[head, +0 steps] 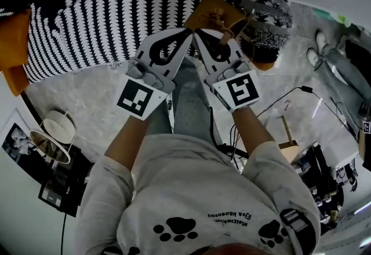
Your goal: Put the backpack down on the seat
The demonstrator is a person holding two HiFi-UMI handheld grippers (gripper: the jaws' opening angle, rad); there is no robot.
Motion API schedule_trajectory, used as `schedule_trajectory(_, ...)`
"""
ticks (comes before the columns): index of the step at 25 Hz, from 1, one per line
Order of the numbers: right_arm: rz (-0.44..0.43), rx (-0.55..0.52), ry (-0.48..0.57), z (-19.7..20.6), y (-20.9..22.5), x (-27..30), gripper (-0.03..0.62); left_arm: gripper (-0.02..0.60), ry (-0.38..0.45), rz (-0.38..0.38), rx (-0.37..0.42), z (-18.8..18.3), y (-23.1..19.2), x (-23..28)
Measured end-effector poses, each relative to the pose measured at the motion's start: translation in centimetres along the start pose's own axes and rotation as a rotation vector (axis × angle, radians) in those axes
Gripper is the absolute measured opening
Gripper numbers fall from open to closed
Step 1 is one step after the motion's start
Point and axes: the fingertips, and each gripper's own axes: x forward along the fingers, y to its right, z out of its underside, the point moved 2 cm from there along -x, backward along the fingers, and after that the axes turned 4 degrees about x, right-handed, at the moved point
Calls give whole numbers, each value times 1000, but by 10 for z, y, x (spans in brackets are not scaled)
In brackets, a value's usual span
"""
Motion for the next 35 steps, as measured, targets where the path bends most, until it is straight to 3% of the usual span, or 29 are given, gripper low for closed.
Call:
schedule_trajectory(7,2,-11,1,-6,3,13,31,21,-18,-8,-11,5,-10,4)
schedule_trajectory(22,47,-17,-148,23,55,60,30,21,-49,-3,-62,37,-55,47)
schedule_trajectory(29,62,-16,-147,21,58,70,30,21,-52,2,-53,43,-63,52)
schedule_trajectory(35,86,-29,-215,28,77,81,31,21,-69,13,-67,55,-68,66)
